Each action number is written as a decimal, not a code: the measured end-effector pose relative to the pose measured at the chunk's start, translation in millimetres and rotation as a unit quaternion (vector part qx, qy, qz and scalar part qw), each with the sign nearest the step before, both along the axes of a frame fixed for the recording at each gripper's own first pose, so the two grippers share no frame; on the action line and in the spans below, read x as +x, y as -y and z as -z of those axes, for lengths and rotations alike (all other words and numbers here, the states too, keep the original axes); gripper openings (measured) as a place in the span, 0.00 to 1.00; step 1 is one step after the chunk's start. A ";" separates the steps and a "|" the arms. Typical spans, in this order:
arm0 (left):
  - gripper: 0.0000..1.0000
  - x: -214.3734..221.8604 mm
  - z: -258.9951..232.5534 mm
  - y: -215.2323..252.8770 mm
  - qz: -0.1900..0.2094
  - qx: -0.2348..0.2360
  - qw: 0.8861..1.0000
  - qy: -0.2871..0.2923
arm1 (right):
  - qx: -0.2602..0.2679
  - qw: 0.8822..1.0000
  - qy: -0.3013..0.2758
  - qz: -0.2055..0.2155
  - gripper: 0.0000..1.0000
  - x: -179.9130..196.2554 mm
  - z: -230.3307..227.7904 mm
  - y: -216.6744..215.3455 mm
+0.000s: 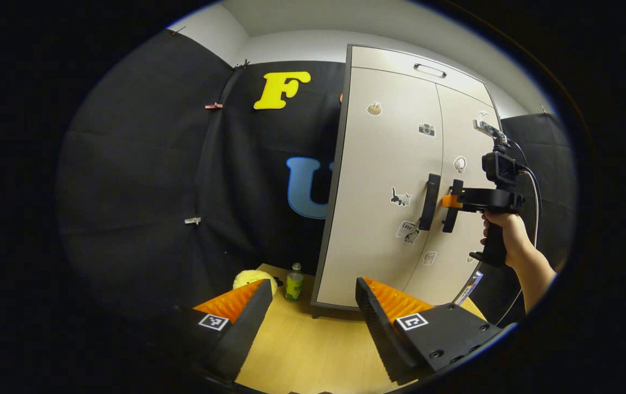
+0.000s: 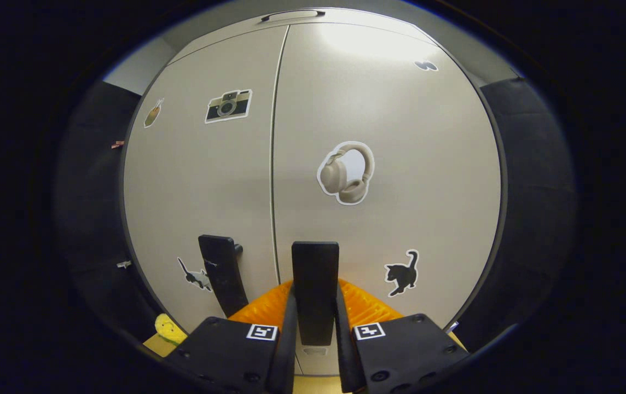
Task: Open the right door of the double-door shoe cabinet with the right hand, and open the left door with the left hand.
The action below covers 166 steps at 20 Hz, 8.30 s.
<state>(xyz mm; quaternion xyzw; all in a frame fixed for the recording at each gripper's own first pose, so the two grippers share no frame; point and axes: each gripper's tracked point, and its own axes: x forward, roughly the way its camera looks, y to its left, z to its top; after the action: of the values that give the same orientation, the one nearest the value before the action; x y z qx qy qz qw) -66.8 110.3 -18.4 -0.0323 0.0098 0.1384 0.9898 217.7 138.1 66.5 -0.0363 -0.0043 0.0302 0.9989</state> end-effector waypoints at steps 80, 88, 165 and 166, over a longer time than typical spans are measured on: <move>0.95 43.9 0.2 133.0 0.156 0.012 0.988 -0.013 | 0.008 0.991 0.070 0.111 0.06 -195.9 -13.2 170.1; 0.95 42.3 -0.1 96.9 0.171 0.006 0.985 -0.004 | 0.040 0.994 0.053 0.087 0.31 -190.5 12.4 91.9; 0.16 169.9 -89.0 148.0 0.184 0.048 0.981 0.038 | 0.040 0.998 -0.044 -0.034 0.99 -173.1 128.5 10.4; 0.16 163.3 -88.1 145.5 0.185 0.048 0.981 0.039 | 0.038 0.998 -0.044 -0.032 0.99 -180.4 130.3 5.4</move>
<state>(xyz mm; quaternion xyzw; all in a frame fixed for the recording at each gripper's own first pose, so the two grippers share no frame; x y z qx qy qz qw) 96.5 -35.2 69.7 0.0124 -0.0294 -0.0480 0.9983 37.3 132.7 -63.8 0.0035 0.0378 0.0637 0.9972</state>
